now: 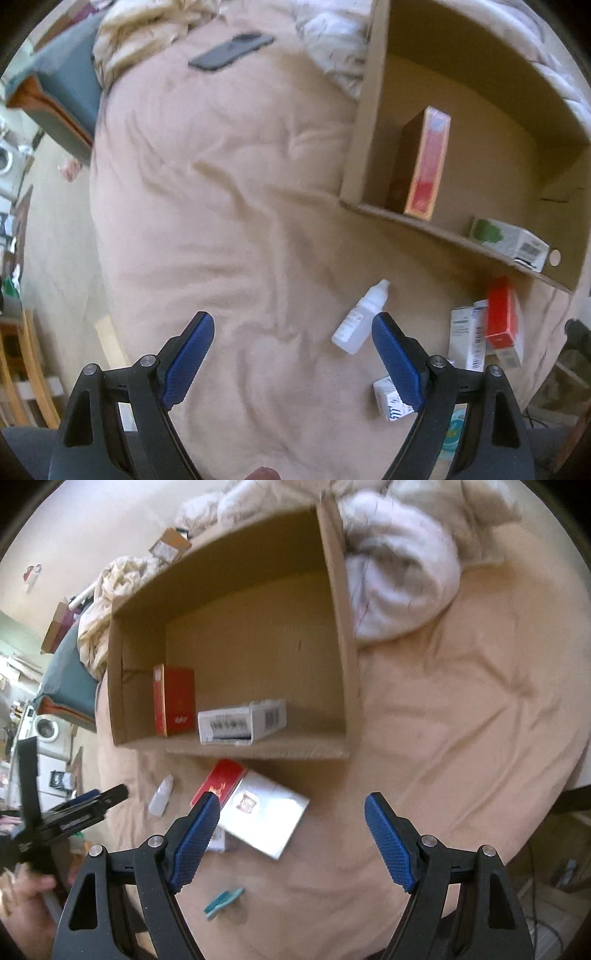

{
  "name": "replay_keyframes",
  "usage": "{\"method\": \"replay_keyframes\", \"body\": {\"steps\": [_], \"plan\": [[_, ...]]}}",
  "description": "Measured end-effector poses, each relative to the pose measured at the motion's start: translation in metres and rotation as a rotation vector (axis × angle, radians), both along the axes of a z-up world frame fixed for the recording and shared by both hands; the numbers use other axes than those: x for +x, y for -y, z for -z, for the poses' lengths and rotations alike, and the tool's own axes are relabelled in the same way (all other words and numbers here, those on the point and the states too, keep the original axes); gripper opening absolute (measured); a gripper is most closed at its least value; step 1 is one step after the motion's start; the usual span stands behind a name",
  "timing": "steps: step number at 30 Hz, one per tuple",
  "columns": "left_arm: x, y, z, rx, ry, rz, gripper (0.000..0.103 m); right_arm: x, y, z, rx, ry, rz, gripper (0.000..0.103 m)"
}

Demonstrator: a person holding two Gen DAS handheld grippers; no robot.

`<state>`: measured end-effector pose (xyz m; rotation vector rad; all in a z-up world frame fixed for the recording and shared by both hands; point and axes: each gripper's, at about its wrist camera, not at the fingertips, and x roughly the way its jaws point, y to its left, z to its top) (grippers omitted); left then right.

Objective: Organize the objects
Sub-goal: 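Open both grippers and withdraw them from the cardboard box, then grasp the white dropper bottle with the left gripper while the right grasps a cigarette pack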

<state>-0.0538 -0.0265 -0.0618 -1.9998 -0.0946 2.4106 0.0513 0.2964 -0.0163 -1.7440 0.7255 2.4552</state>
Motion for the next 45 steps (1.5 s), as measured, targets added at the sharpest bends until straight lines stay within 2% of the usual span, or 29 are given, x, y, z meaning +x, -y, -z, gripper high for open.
{"method": "replay_keyframes", "body": {"steps": [2, 3, 4, 9, 13, 15, 17, 19, 21, 22, 23, 25, 26, 36, 45], "plan": [[-0.003, -0.005, 0.006, -0.010, 0.022, 0.038, 0.086, -0.004, 0.005, 0.009, -0.065, 0.029, -0.021, 0.086], [-0.004, -0.012, 0.009, -0.020, 0.034, 0.076, 0.086, -0.006, 0.007, 0.014, -0.090, 0.041, -0.024, 0.091], [-0.004, -0.017, 0.010, -0.024, 0.039, 0.113, 0.086, -0.008, 0.009, 0.018, -0.102, 0.051, -0.016, 0.102], [-0.005, -0.052, 0.011, -0.077, 0.036, 0.312, 0.086, -0.021, 0.011, 0.043, -0.216, 0.135, 0.050, 0.103], [-0.011, -0.065, 0.016, -0.089, 0.043, 0.380, 0.084, -0.030, 0.021, 0.064, -0.283, 0.212, 0.095, 0.103], [-0.015, -0.064, 0.023, -0.068, 0.068, 0.380, 0.082, -0.034, 0.026, 0.071, -0.254, 0.239, 0.115, 0.103], [-0.018, -0.060, 0.030, -0.046, 0.097, 0.361, 0.071, -0.038, 0.030, 0.078, -0.234, 0.272, 0.131, 0.103], [-0.018, -0.058, 0.037, -0.034, 0.122, 0.341, 0.066, -0.041, 0.034, 0.084, -0.237, 0.285, 0.130, 0.103], [-0.016, -0.061, 0.041, -0.043, 0.136, 0.365, 0.059, -0.045, 0.037, 0.085, -0.214, 0.283, 0.119, 0.103], [-0.015, -0.063, 0.041, -0.055, 0.132, 0.379, 0.053, -0.046, 0.039, 0.086, -0.201, 0.284, 0.112, 0.103], [-0.015, -0.064, 0.040, -0.061, 0.127, 0.386, 0.042, -0.047, 0.041, 0.086, -0.194, 0.285, 0.108, 0.103], [-0.014, -0.065, 0.037, -0.054, 0.123, 0.391, 0.025, -0.049, 0.042, 0.085, -0.187, 0.276, 0.102, 0.103], [-0.015, -0.066, 0.035, -0.050, 0.123, 0.391, 0.022, -0.049, 0.043, 0.084, -0.180, 0.272, 0.095, 0.103], [-0.015, -0.077, 0.027, -0.033, 0.115, 0.387, 0.020, -0.049, 0.045, 0.078, -0.141, 0.229, 0.039, 0.098], [-0.009, -0.085, 0.017, -0.040, 0.094, 0.392, 0.020, -0.046, 0.055, 0.062, -0.127, 0.176, 0.010, 0.098]]}}
